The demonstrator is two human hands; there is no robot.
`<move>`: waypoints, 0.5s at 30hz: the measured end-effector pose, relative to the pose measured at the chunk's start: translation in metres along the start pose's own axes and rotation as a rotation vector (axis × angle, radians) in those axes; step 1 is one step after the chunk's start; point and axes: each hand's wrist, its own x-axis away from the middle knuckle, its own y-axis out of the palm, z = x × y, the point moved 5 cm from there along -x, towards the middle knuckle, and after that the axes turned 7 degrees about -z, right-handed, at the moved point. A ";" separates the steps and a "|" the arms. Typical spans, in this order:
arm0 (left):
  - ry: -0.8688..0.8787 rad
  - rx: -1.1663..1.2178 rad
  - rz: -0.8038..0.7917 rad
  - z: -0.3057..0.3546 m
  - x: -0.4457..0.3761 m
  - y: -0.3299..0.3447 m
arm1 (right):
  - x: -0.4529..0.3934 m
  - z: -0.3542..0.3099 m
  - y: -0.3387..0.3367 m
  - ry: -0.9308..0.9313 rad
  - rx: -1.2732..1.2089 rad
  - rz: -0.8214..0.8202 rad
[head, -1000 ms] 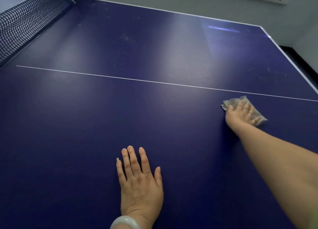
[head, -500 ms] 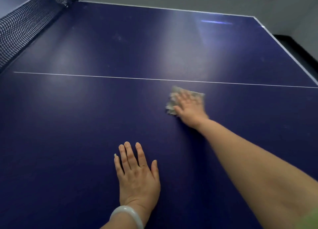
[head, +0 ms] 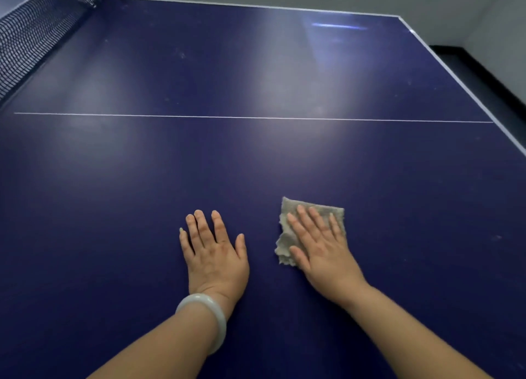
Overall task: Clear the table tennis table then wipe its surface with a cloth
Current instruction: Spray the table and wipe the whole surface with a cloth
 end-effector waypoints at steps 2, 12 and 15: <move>-0.003 0.010 0.012 0.001 0.001 -0.003 | 0.011 0.045 -0.006 0.174 -0.055 0.051; 0.017 0.086 0.014 -0.003 0.003 -0.004 | 0.081 -0.022 0.022 0.348 -0.065 0.078; 0.087 0.234 -0.010 -0.011 0.003 -0.011 | 0.082 -0.016 0.020 0.335 -0.101 0.036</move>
